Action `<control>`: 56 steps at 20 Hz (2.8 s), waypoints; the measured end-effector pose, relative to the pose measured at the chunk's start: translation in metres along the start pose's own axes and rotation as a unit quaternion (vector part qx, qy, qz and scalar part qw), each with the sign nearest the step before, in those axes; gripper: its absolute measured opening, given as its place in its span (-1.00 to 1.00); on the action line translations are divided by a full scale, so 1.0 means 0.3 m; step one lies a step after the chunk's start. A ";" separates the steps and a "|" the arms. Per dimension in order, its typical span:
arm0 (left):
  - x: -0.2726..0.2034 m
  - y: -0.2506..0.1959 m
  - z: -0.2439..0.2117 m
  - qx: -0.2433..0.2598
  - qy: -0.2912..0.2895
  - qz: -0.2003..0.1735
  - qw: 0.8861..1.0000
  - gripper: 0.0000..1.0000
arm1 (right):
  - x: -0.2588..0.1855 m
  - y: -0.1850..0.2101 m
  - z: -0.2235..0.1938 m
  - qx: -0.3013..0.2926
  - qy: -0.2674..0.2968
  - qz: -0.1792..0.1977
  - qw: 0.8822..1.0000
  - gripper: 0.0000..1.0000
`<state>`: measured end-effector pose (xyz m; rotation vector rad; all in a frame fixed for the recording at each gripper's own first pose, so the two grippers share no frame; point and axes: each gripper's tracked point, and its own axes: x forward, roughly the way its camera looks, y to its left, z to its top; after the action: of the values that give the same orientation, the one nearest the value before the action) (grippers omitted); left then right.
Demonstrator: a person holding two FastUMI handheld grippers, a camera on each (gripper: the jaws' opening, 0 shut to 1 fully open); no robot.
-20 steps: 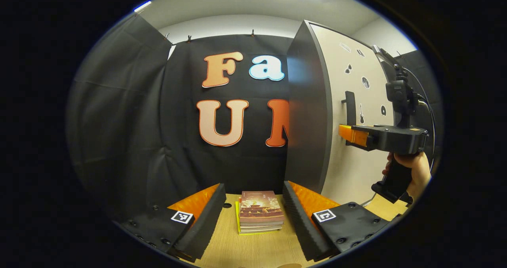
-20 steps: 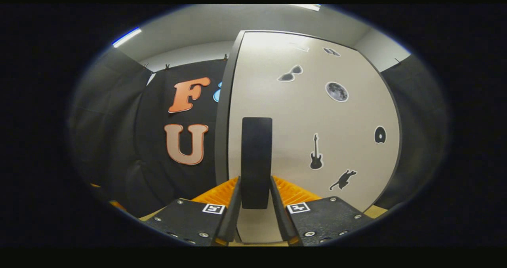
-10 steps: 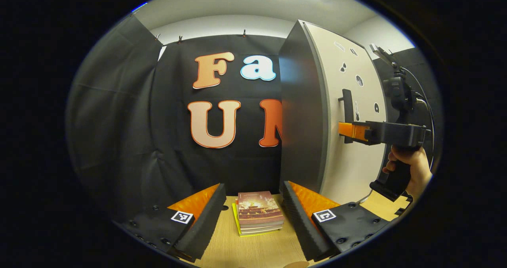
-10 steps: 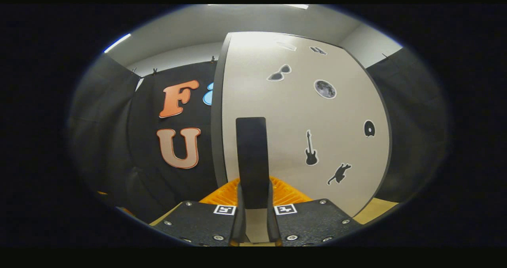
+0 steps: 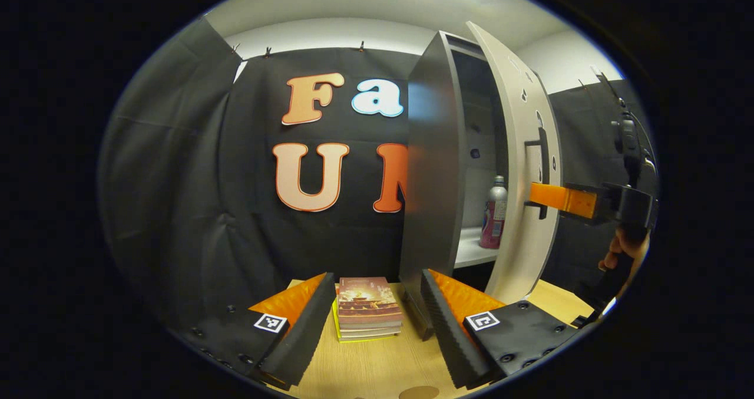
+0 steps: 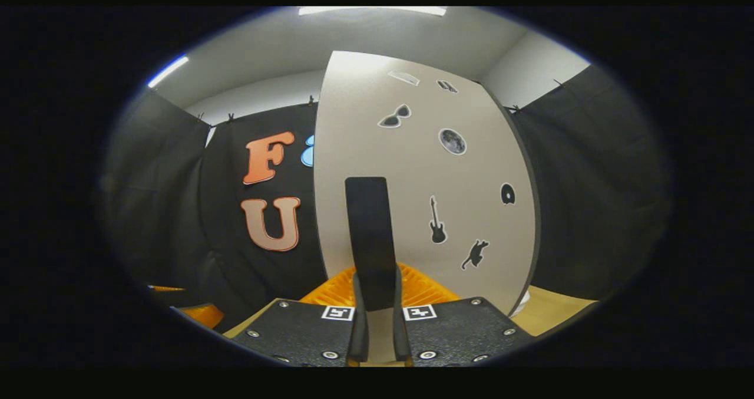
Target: Open the cabinet door with the right hand, grasp the bottle in the cabinet with the left hand and place it on the coaster, then close the cabinet door with the right hand.
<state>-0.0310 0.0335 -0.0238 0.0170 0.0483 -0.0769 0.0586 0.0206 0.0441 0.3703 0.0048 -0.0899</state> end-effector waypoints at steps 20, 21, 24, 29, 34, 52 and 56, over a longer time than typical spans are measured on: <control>-0.205 -0.710 0.057 -0.002 -0.030 -0.024 0.999 0.89 | -0.611 -0.827 0.135 -0.025 -0.003 -0.028 0.999 -0.87; -0.205 -0.742 0.061 -0.001 -0.032 -0.028 0.999 0.89 | -0.619 -0.869 0.139 -0.018 -0.004 -0.026 0.999 -0.87; -0.198 -0.825 0.053 0.002 -0.024 -0.045 0.999 0.87 | -0.680 -1.000 0.168 0.011 -0.006 -0.034 0.999 -0.87; -0.163 -0.896 0.038 -0.009 -0.010 -0.058 0.998 0.89 | -0.708 -1.195 0.195 0.001 -0.012 -0.076 0.997 -0.87; -0.100 -0.949 0.032 -0.009 -0.004 -0.068 0.998 0.89 | -0.755 -1.204 0.229 0.010 -0.016 -0.064 0.998 -0.86; 0.258 -0.897 0.060 0.017 -0.034 -0.097 0.995 0.89 | -0.662 -0.788 0.146 -0.082 -0.005 -0.051 0.995 0.15; 0.441 -0.901 0.018 0.014 -0.024 -0.121 0.992 0.89 | -0.533 -0.718 0.116 -0.087 -0.009 -0.072 0.994 0.65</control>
<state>0.0803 -0.2462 -0.0288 0.0378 0.0007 -0.3205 -0.1203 -0.1779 0.0020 0.1948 0.0219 -0.2344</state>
